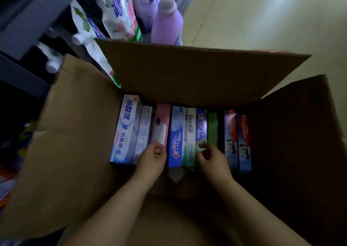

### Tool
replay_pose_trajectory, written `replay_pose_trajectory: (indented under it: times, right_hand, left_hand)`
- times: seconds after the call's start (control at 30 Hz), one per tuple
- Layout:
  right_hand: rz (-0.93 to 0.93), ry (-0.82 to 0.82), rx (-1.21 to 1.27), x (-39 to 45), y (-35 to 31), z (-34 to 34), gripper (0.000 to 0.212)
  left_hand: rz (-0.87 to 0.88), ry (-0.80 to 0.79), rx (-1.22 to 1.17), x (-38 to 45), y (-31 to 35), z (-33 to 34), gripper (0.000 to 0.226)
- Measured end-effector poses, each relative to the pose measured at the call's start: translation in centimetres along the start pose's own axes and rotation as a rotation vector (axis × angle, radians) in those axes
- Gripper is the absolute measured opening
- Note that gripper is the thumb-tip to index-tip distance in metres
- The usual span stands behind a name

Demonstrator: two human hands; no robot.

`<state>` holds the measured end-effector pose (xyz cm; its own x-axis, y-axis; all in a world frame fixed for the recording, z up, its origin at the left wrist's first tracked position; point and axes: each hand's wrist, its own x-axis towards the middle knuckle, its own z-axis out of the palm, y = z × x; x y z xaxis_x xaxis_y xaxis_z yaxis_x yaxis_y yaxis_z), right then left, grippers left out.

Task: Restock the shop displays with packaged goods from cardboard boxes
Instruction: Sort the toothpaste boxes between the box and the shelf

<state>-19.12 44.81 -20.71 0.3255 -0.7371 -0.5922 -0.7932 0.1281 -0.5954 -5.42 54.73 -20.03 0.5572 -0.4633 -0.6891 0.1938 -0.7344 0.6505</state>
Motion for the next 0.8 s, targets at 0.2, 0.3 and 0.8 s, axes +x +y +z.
replay_pose_trajectory:
  times: [0.2,0.3,0.8]
  right_hand:
    - [-0.162,0.112,-0.037,3.8,1.5,3.7,0.03]
    - [-0.169,0.154,-0.071,3.4,1.3,4.5,0.033]
    - [-0.143,0.114,-0.18,0.1,0.8,3.3,0.044]
  left_hand:
    - [0.128,0.105,-0.017,3.7,-2.3,2.1,0.012]
    - [0.142,0.078,-0.007,3.6,-2.9,2.2,0.014]
    - [0.118,0.008,0.068,0.7,-1.4,-2.3,0.018]
